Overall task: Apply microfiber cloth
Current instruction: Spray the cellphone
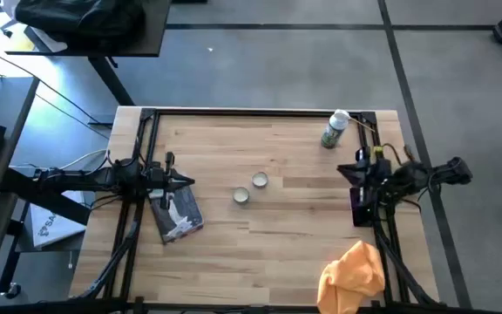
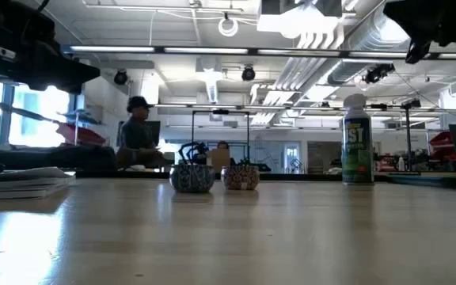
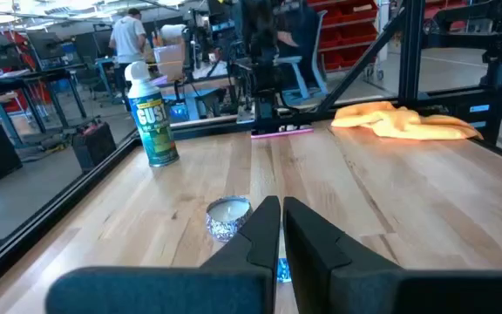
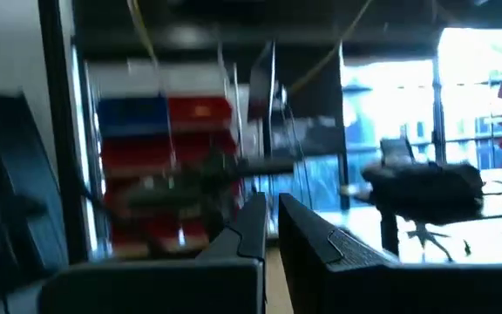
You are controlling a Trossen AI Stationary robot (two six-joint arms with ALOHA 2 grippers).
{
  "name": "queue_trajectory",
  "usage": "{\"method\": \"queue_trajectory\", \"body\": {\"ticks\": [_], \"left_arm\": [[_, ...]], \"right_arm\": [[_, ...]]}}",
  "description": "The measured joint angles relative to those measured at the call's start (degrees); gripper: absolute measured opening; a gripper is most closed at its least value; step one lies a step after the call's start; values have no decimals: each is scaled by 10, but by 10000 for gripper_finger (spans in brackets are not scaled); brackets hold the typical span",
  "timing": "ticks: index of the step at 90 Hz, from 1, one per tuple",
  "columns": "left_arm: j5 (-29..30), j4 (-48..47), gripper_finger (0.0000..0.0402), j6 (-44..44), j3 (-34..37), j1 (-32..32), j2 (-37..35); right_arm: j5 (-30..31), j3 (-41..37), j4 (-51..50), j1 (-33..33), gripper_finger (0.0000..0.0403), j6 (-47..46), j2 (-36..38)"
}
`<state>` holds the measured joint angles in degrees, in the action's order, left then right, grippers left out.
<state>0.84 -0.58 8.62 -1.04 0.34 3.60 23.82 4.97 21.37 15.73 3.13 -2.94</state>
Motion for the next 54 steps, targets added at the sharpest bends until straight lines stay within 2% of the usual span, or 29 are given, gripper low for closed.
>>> {"method": "queue_trajectory", "body": {"ticks": [12, 24, 32, 37, 44, 54], "left_arm": [[0, 0, 0, 0, 0, 0, 0], [0, 0, 0, 0, 0, 0, 0], [0, 0, 0, 0, 0, 0, 0], [0, 0, 0, 0, 0, 0, 0], [0, 0, 0, 0, 0, 0, 0], [0, 0, 0, 0, 0, 0, 0]], "right_arm": [[-4, 0, 45, 0, 0, -73, 0], [-92, 0, 50, 0, 0, -143, -34], [-118, 0, 112, 0, 0, -142, -88], [-113, 1, 167, 0, 0, -119, -134], [-71, 12, 233, 0, 0, -106, -205], [-18, 54, 241, 0, 0, -115, -299]]}}
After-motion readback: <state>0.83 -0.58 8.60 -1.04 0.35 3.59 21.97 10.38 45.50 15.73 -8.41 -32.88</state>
